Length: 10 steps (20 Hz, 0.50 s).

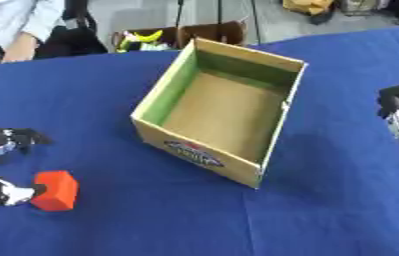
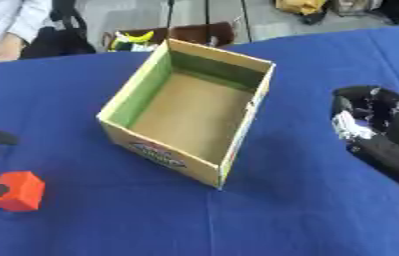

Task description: Pick up objects on the table and place them in the box.

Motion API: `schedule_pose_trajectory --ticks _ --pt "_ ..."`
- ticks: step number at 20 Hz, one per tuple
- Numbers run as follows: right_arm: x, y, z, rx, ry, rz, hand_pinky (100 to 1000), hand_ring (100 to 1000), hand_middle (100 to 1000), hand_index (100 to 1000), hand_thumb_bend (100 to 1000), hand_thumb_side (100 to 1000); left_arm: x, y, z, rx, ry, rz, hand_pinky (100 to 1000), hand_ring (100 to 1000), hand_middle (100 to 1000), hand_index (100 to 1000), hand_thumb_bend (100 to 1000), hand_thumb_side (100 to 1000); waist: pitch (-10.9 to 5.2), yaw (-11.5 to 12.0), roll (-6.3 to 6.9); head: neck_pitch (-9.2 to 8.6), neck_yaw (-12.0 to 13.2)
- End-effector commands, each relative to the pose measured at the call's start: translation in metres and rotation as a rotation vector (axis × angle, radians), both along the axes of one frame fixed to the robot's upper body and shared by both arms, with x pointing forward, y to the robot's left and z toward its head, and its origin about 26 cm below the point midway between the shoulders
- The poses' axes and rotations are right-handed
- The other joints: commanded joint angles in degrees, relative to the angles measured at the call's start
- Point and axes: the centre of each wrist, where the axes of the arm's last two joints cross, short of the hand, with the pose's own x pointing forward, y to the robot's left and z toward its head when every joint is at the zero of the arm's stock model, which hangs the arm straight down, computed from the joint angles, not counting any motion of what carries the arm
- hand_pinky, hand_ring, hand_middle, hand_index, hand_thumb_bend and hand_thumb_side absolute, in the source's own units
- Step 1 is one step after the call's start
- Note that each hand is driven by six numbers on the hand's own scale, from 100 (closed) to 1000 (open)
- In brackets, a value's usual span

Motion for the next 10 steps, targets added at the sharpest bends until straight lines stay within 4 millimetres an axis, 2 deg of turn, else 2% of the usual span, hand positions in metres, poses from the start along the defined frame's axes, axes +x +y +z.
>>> schedule_pose_trajectory --ticks 1,10 --pt "-0.0012 -0.0009 0.0059 -0.018 -0.021 -0.001 848 828 524 730 100 410 -0.0036 0.0047 0.0097 0.043 0.007 0.012 570 784 923 977 585 492 -0.82 0.09 -0.28 -0.66 -0.02" --pt "-0.0016 -0.0011 0.005 -0.018 -0.016 0.002 849 828 524 730 100 407 -0.0082 -0.0016 0.0134 0.051 -0.032 0.022 577 788 924 978 550 555 -0.81 0.28 -0.2 -0.73 0.07"
